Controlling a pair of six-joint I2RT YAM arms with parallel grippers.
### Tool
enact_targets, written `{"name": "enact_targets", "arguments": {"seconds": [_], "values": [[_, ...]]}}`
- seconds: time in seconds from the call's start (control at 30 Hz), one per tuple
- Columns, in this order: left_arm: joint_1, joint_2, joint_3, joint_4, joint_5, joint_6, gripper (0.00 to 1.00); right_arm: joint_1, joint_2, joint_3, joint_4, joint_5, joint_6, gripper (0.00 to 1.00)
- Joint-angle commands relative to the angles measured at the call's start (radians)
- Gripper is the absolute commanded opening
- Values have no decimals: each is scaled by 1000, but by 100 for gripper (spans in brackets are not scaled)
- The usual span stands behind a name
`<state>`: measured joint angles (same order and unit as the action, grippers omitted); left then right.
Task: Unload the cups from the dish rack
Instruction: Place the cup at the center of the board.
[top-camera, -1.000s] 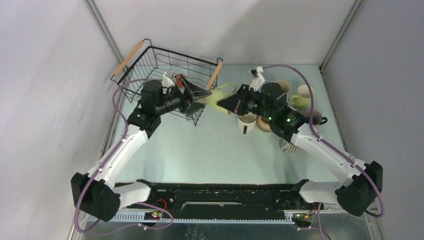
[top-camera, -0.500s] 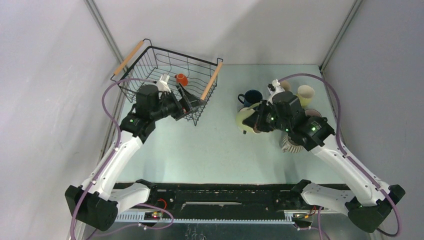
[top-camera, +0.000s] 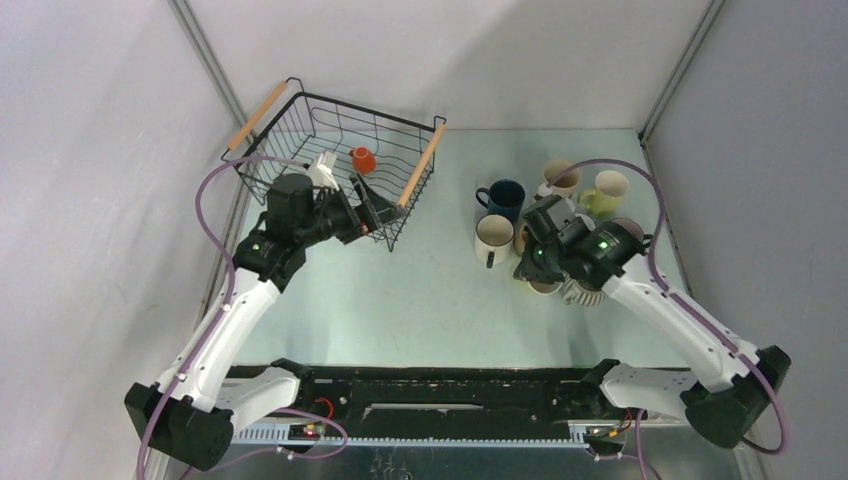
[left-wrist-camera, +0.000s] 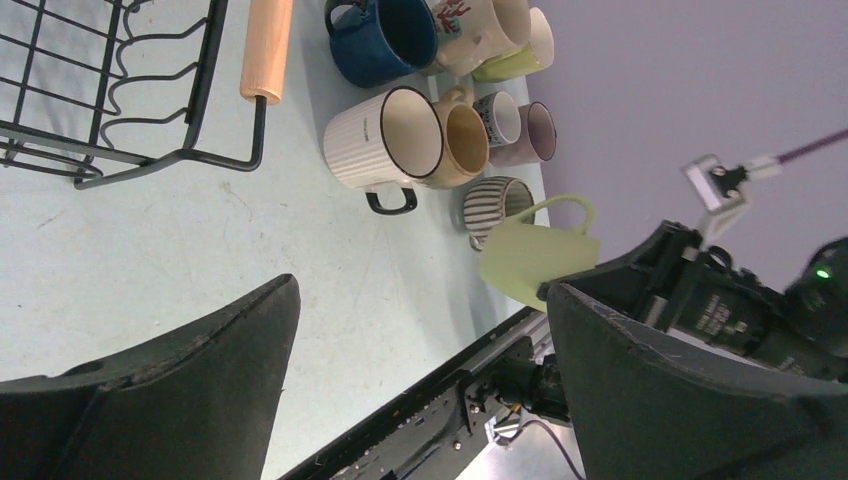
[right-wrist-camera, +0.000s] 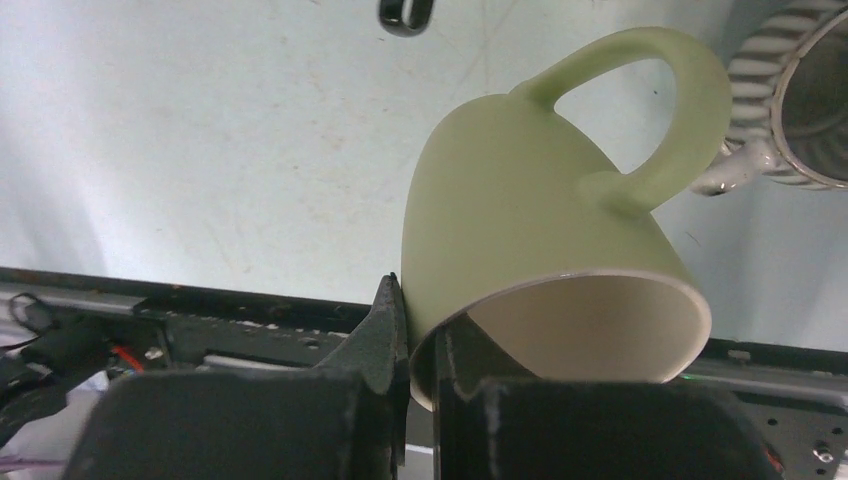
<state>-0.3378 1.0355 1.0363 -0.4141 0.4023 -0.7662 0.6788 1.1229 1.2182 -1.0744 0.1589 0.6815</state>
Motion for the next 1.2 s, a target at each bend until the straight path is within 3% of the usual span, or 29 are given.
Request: {"name": "enact_targets", "arguments": {"seconds": [0.0,0.9,1.17], "values": [[0,-39,72,-3,-16,42,100,-8,59,-28,25,53,-26,0],[-1,-15,41,-9,-34,65,100,-156,300,-144,113,13,-120,0],[-1,-4,37,-9,-26,69,100,-154,317,-152,129,1,-122,17]]}}
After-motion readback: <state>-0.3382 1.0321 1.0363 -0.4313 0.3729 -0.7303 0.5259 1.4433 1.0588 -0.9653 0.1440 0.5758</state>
